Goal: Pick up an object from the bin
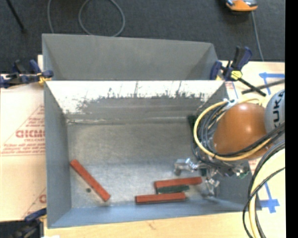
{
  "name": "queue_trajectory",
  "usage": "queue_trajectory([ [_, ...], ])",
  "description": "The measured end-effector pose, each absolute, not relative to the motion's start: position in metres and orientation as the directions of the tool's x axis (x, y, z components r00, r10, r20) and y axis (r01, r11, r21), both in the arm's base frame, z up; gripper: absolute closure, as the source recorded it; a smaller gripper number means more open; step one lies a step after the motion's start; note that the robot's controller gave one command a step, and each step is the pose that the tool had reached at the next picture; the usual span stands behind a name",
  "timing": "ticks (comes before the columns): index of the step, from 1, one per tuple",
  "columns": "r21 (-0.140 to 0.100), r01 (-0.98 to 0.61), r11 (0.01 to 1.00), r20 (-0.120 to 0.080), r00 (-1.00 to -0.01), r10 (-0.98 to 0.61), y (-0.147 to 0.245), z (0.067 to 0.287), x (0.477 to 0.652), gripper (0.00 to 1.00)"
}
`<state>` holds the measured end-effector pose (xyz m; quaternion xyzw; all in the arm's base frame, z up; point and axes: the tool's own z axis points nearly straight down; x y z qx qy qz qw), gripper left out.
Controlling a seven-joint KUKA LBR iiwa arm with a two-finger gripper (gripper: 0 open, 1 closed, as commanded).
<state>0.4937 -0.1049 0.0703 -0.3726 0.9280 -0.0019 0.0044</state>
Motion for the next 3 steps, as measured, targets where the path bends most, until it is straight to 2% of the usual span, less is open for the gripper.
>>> queue_trajectory([
  [1,-0.007,-0.693,0.721,-0.009,-0.721,-0.693,-0.103,0.071,0.495,1.0],
  [2,-0.009,-0.709,0.705,-0.009,-0.705,-0.709,-0.058,0.175,0.529,1.0],
  [3,-0.01,-0.71,0.704,-0.009,-0.704,-0.71,-0.047,0.247,0.565,1.0],
])
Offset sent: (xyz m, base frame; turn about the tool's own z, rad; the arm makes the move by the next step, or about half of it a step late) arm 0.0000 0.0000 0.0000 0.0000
